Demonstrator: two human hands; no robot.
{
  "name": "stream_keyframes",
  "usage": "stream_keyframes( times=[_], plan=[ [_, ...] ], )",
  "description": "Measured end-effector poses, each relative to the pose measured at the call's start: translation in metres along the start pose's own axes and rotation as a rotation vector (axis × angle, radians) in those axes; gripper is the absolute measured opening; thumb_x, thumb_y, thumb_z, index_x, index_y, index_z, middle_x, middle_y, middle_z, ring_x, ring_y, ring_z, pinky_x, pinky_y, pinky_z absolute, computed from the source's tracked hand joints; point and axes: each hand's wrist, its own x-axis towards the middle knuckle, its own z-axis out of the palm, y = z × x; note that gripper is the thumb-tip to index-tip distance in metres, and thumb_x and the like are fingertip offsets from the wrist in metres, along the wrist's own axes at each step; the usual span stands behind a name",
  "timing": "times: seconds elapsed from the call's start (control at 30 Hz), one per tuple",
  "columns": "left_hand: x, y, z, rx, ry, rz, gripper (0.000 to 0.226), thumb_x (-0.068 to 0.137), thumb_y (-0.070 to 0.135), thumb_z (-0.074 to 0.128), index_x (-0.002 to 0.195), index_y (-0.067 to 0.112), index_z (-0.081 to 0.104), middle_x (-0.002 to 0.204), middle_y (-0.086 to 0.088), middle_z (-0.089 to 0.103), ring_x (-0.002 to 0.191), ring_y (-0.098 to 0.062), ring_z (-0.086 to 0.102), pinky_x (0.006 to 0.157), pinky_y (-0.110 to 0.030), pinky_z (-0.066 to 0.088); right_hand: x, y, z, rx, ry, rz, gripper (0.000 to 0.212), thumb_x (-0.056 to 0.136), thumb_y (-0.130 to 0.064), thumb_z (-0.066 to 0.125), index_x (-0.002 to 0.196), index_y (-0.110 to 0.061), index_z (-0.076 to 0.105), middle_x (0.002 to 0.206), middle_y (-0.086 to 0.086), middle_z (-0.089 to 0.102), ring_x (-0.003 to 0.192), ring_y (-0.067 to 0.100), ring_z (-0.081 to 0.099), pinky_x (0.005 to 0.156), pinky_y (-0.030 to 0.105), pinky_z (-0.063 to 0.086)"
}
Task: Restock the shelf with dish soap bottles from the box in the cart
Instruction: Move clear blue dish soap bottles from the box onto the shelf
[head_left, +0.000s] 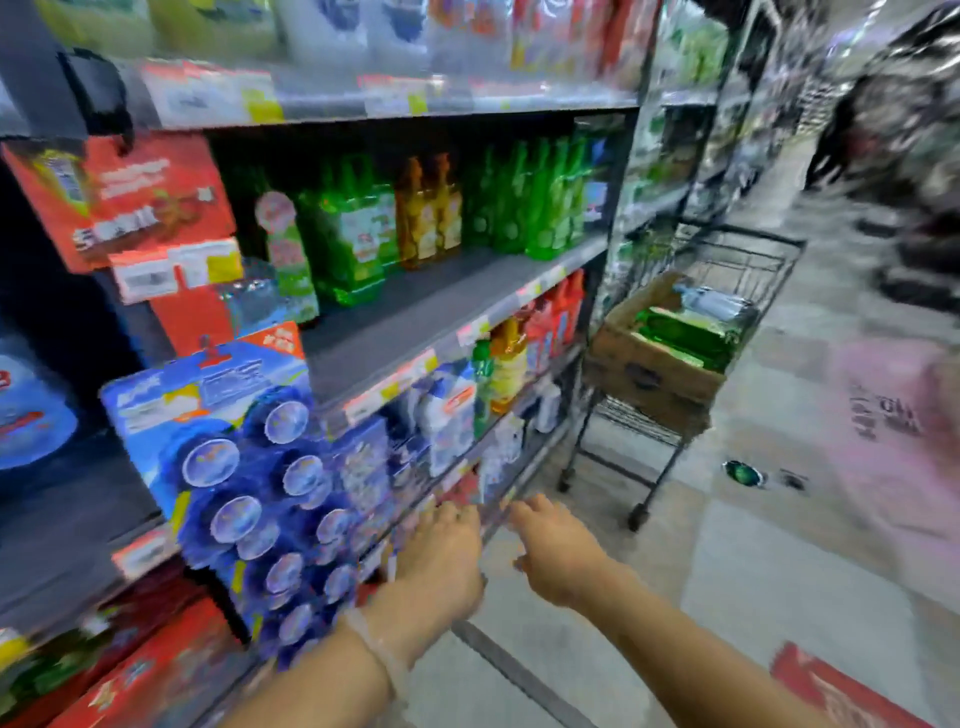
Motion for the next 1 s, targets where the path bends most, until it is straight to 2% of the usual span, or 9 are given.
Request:
stream_keyframes(
  times=[0.17, 0.37, 0.53, 0.63, 0.77, 0.9, 1.0],
  plan=[
    [0.047, 0.121, 0.009, 0.050, -0.063, 0.093, 0.055, 0.081, 0.033, 0.065, 0.127, 0.015, 0.040, 0.129, -0.008, 0.044, 0.123, -0.029, 0.042, 0.096, -0.039, 0.040, -0.029, 0.129, -0.021, -0.025, 0.040, 0.170, 0.053, 0.088, -0.017, 0.057, 0.135, -0.012, 0.034, 0.133, 0.014, 0.039, 0.122, 0.034, 0.040, 0.097, 0.041, 0.042],
    [0.096, 0.234, 0.016, 0.114, -0.094, 0.217, 0.040, 0.086, 0.024, 0.056, 0.121, 0.013, 0.040, 0.128, -0.011, 0.044, 0.123, -0.030, 0.041, 0.096, -0.041, 0.040, -0.055, 0.255, -0.045, -0.005, 0.042, 0.298, 0.040, 0.089, -0.013, 0.056, 0.125, -0.007, 0.039, 0.128, 0.018, 0.042, 0.116, 0.036, 0.043, 0.091, 0.040, 0.040],
    [0.144, 0.306, 0.021, 0.143, -0.119, 0.270, 0.042, 0.088, 0.017, 0.053, 0.127, 0.011, 0.037, 0.133, -0.011, 0.040, 0.127, -0.031, 0.037, 0.100, -0.041, 0.037, -0.052, 0.331, -0.051, 0.017, 0.046, 0.352, 0.056, 0.089, -0.021, 0.059, 0.137, -0.011, 0.031, 0.134, 0.014, 0.039, 0.122, 0.035, 0.040, 0.095, 0.040, 0.040],
    [0.186, 0.346, 0.027, 0.150, -0.141, 0.294, 0.046, 0.089, 0.021, 0.055, 0.130, 0.013, 0.035, 0.136, -0.009, 0.038, 0.129, -0.030, 0.035, 0.102, -0.041, 0.037, -0.036, 0.375, -0.057, 0.031, 0.052, 0.400, 0.049, 0.088, -0.020, 0.060, 0.131, -0.012, 0.037, 0.132, 0.013, 0.043, 0.122, 0.034, 0.041, 0.096, 0.041, 0.041],
    [0.258, 0.399, 0.029, 0.117, -0.153, 0.328, 0.049, 0.089, 0.018, 0.054, 0.133, 0.013, 0.034, 0.139, -0.009, 0.036, 0.132, -0.030, 0.032, 0.103, -0.042, 0.036, 0.010, 0.440, -0.083, 0.027, 0.077, 0.430, 0.050, 0.088, -0.017, 0.059, 0.132, -0.009, 0.036, 0.132, 0.015, 0.042, 0.123, 0.035, 0.042, 0.097, 0.042, 0.042],
    [0.344, 0.446, 0.016, 0.091, -0.114, 0.346, 0.045, 0.087, 0.020, 0.055, 0.128, 0.012, 0.037, 0.136, -0.010, 0.038, 0.129, -0.030, 0.035, 0.103, -0.041, 0.036, 0.067, 0.509, -0.122, 0.024, 0.095, 0.438, 0.048, 0.088, -0.015, 0.059, 0.130, -0.007, 0.037, 0.131, 0.017, 0.041, 0.123, 0.036, 0.040, 0.097, 0.041, 0.039],
    [0.412, 0.476, -0.008, 0.072, -0.071, 0.345, 0.047, 0.087, 0.025, 0.057, 0.127, 0.013, 0.037, 0.135, -0.010, 0.039, 0.128, -0.030, 0.036, 0.101, -0.041, 0.038, 0.106, 0.560, -0.157, 0.013, 0.110, 0.449, 0.053, 0.088, -0.018, 0.060, 0.133, -0.008, 0.035, 0.133, 0.016, 0.042, 0.122, 0.037, 0.042, 0.096, 0.043, 0.042]
  ],
)
